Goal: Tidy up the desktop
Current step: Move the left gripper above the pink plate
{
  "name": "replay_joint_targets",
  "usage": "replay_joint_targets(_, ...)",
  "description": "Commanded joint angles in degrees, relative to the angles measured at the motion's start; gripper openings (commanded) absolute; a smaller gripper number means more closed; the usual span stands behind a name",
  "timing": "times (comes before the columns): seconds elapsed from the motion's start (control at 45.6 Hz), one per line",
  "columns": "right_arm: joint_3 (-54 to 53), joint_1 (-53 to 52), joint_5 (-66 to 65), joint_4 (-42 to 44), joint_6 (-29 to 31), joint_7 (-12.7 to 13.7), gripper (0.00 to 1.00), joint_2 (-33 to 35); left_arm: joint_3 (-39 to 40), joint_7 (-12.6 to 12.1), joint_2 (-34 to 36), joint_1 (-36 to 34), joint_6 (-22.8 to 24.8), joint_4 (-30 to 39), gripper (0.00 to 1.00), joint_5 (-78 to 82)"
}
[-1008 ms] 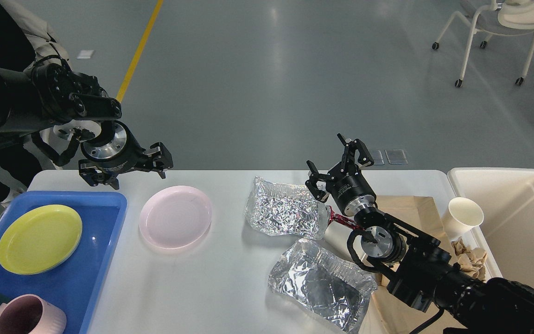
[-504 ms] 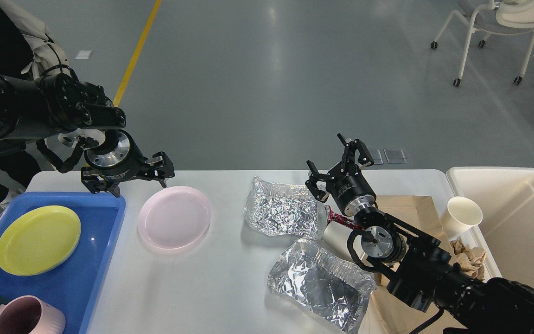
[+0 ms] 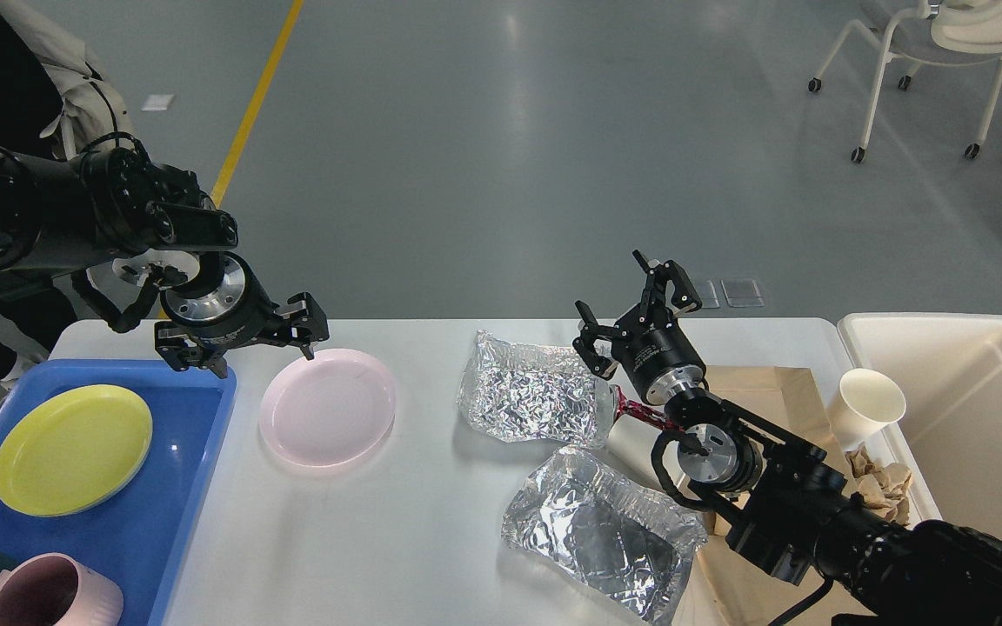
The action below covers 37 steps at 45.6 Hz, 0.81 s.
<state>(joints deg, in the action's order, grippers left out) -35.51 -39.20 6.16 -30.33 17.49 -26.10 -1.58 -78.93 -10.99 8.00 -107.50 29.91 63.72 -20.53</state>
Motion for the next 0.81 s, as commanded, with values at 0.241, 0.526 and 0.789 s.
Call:
replay_joint_targets(0.241,0.0,0.0,0.0,0.0,0.0,0.0,1.00,0.0,0.0,0.0,0.1,0.0,0.0,0.0,0.97,0.0)
replay_joint_targets(0.526,0.0,0.0,0.0,0.0,0.0,0.0,1.00,0.0,0.0,0.0,0.0,0.1,0.1,0.0,0.97,0.1)
replay_joint_targets(0.789,0.0,0.0,0.0,0.0,0.0,0.0,1.00,0.0,0.0,-0.1,0.1,0.1,0.0,0.3,0.97,0.0)
